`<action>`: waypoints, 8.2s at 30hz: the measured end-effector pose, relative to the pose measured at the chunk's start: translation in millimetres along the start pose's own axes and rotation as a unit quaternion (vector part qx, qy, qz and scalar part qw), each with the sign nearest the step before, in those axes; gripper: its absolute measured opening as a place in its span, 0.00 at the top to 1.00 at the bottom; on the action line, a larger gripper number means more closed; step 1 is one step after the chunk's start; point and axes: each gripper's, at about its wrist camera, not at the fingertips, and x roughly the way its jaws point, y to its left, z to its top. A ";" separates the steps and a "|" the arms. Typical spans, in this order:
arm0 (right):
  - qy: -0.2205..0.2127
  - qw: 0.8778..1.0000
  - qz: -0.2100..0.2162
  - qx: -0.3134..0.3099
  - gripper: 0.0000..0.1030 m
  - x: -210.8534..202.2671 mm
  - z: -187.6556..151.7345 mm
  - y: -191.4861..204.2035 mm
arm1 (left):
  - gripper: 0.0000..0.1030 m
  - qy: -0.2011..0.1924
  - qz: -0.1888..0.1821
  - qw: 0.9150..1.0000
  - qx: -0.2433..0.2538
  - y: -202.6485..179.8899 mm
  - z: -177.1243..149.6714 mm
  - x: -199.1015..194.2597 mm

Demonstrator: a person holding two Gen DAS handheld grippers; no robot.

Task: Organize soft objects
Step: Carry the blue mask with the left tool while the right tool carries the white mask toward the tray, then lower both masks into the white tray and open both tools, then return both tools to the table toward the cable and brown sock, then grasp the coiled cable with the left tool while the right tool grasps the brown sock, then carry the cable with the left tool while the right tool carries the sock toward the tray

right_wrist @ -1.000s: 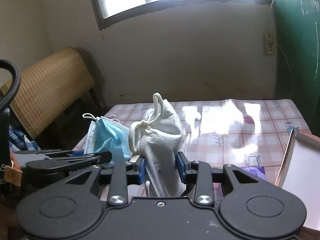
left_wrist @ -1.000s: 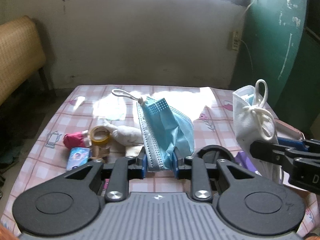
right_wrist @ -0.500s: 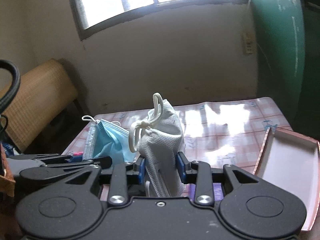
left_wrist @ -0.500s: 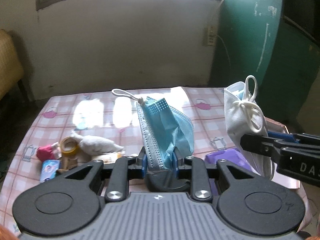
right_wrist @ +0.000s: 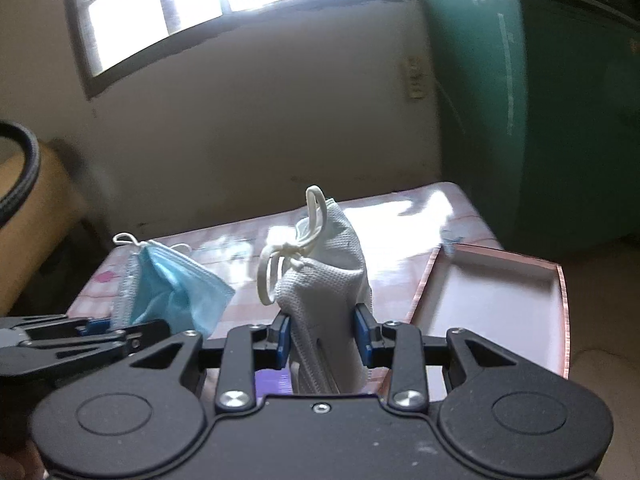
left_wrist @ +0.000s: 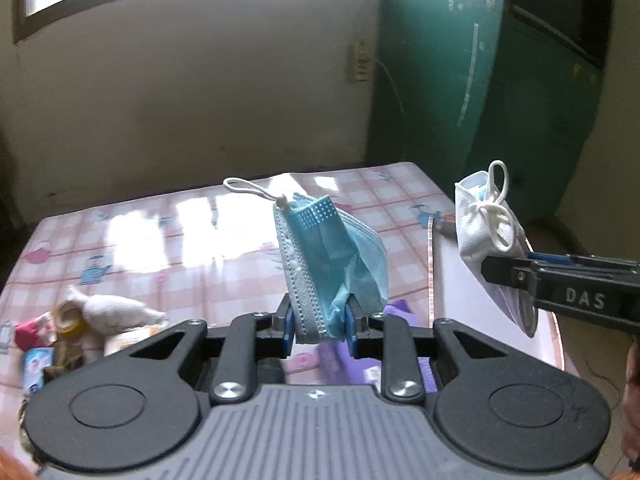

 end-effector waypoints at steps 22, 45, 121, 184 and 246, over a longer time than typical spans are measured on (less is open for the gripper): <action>0.019 0.995 -0.089 0.045 0.61 41.6 0.8 -104.5 | 0.74 0.028 -0.078 0.995 0.063 -81.0 7.1 74.4; -0.100 0.935 -0.335 -0.059 0.13 61.2 -69.5 -171.7 | 0.23 0.020 -0.096 0.995 0.024 -57.7 16.7 59.7; 0.077 0.974 0.145 -0.157 0.09 154.9 -134.1 342.3 | 0.08 0.071 0.223 0.952 -0.196 312.5 -143.2 -94.5; -0.021 0.977 0.148 -0.152 0.66 8.0 -71.0 225.1 | 0.41 0.009 0.185 0.979 -0.087 184.0 -33.3 -92.7; -0.032 0.996 -0.011 -0.083 0.66 -19.7 -57.6 40.6 | 0.41 0.026 0.052 0.998 0.020 26.8 -12.1 -23.7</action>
